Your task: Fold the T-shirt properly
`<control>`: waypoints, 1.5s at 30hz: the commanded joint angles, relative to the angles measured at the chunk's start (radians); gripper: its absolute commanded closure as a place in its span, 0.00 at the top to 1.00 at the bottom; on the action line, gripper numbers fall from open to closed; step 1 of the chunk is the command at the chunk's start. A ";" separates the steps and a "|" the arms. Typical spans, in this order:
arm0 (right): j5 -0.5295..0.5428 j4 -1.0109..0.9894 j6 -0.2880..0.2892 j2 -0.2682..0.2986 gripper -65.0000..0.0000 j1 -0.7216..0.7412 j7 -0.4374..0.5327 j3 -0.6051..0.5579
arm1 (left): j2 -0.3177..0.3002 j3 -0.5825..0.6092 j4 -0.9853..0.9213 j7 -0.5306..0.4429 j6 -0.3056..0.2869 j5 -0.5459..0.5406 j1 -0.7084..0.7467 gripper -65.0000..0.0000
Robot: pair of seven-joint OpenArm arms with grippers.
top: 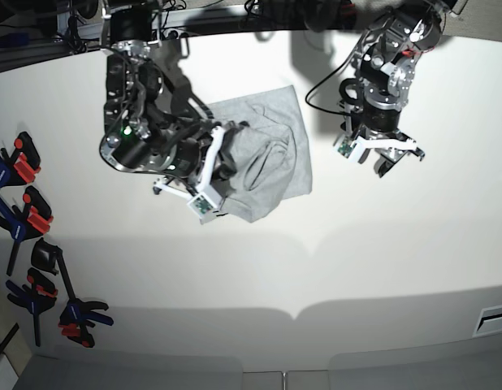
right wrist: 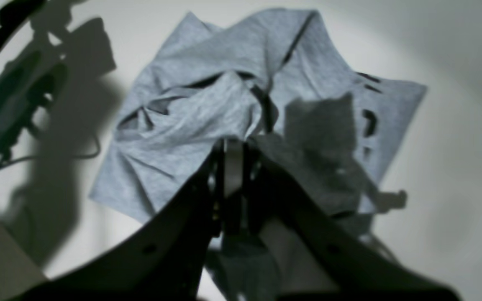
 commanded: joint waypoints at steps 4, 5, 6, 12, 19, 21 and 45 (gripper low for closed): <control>0.079 0.018 0.011 -0.043 0.00 0.019 -0.021 0.003 | -0.005 -0.005 0.020 -0.016 0.022 0.011 -0.008 0.45; 0.106 0.018 0.011 -0.055 0.00 0.019 -0.046 0.003 | -0.005 -0.005 0.020 -0.016 0.022 0.011 -0.008 0.45; 0.139 0.018 0.011 -0.064 0.00 0.019 -0.072 0.003 | -0.005 -0.005 0.020 -0.016 0.022 0.011 -0.008 0.45; 0.312 0.027 0.056 -0.081 0.00 -0.012 -0.128 0.003 | -0.006 -0.005 0.020 -0.016 0.022 0.012 -0.009 0.45; 0.639 0.027 0.122 -0.081 0.00 -0.014 -0.128 0.003 | -0.006 -0.005 0.020 -0.016 0.022 0.011 -0.008 0.45; 0.693 0.027 0.122 -0.081 0.00 -0.017 -0.128 0.003 | -0.006 -0.005 0.020 -0.016 0.022 0.011 -0.008 0.45; 0.682 0.027 0.122 -0.230 0.30 -0.021 -0.128 0.002 | -0.006 -0.005 0.020 0.055 0.163 0.388 -0.009 0.45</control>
